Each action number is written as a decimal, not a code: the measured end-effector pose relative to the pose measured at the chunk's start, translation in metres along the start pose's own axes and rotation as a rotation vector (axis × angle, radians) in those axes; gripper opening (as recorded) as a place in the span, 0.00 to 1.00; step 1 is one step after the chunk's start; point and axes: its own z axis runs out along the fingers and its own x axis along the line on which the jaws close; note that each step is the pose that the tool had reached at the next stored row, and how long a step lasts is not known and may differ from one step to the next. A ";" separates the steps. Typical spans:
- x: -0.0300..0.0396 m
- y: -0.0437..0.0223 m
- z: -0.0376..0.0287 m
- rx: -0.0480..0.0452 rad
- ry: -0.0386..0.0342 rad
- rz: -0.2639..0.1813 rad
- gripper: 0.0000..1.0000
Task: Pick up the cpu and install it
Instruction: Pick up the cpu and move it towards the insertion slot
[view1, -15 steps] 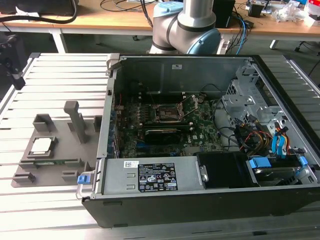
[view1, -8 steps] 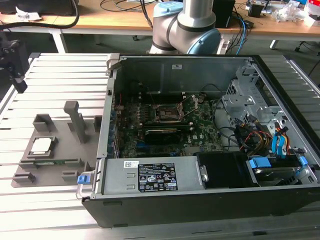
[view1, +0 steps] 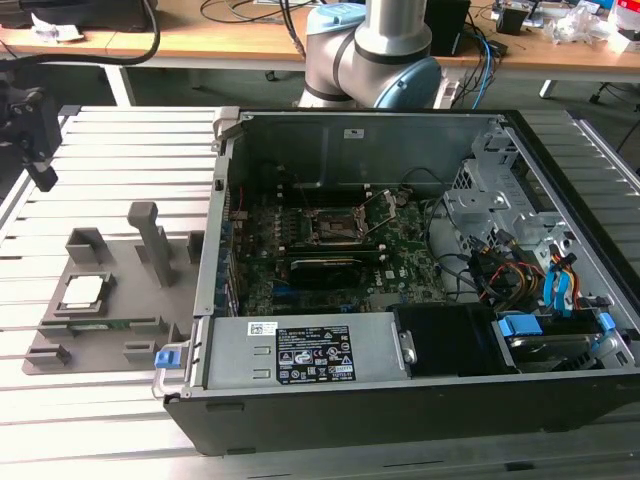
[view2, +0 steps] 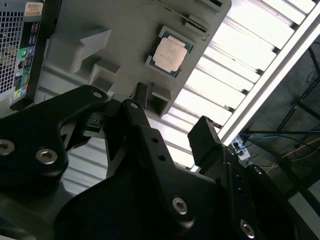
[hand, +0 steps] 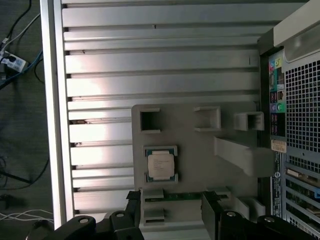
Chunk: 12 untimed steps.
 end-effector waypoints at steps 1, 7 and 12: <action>0.0000 0.0000 0.0010 0.0000 0.0001 0.000 0.60; 0.0002 0.0002 0.0073 0.0000 0.0000 0.000 0.60; 0.0003 0.0004 0.0114 0.0000 0.0000 0.000 0.60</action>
